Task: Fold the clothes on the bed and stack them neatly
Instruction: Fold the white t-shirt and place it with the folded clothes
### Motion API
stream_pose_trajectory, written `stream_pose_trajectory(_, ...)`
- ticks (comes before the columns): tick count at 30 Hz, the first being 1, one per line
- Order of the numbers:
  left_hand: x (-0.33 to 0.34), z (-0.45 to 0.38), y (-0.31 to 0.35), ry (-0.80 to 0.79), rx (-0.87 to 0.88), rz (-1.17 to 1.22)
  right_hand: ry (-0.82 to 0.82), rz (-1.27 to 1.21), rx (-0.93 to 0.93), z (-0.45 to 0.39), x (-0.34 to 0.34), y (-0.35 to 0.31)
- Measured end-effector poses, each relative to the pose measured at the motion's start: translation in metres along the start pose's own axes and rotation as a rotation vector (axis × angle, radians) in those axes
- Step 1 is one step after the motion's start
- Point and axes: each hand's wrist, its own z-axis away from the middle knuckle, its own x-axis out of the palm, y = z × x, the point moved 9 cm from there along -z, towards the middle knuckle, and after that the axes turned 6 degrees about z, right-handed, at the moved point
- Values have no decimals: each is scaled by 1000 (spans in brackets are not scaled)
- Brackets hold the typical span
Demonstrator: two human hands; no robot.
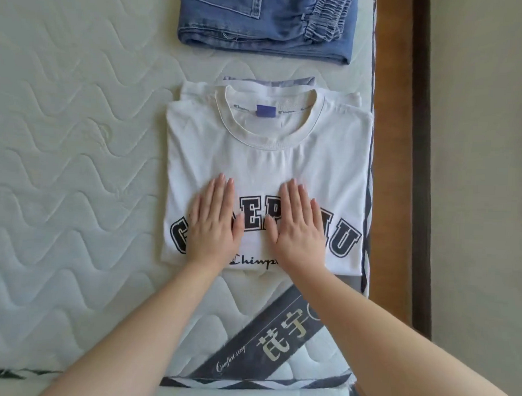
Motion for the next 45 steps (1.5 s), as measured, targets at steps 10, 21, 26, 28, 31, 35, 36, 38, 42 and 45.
stream_pose_trajectory(10, -6, 65, -66, -109, -199, 73, -140, 128, 3, 72, 15, 87)
stream_pose_trajectory(21, -18, 154, -50, -396, -315, -31, -443, 72, -46, 134, -5, 76)
stream_pose_trajectory(26, -87, 153, 13, -451, -259, -39, -352, 115, -256, 159, -97, 54)
stream_pose_trajectory(28, -132, 144, 52, -391, -154, -12, -273, 140, -316, 174, -142, 49)
stream_pose_trajectory(31, -211, 137, 115, -178, 74, -2, -182, 153, -340, 196, -202, 49)
stream_pose_trajectory(35, -289, 142, 170, -59, 172, 0, 4, 61, -363, 225, -281, 51)
stream_pose_trajectory(36, -301, 144, 181, -52, 177, -10, 27, 57, -370, 230, -297, 52)
stream_pose_trajectory(38, -321, 155, 198, -65, 169, -42, 34, 59, -373, 242, -325, 55)
stream_pose_trajectory(42, -351, 187, 220, -60, 110, -56, 68, 95, -403, 264, -372, 53)
stream_pose_trajectory(45, -370, 216, 229, -2, 73, -54, 72, 102, -453, 280, -394, 42)
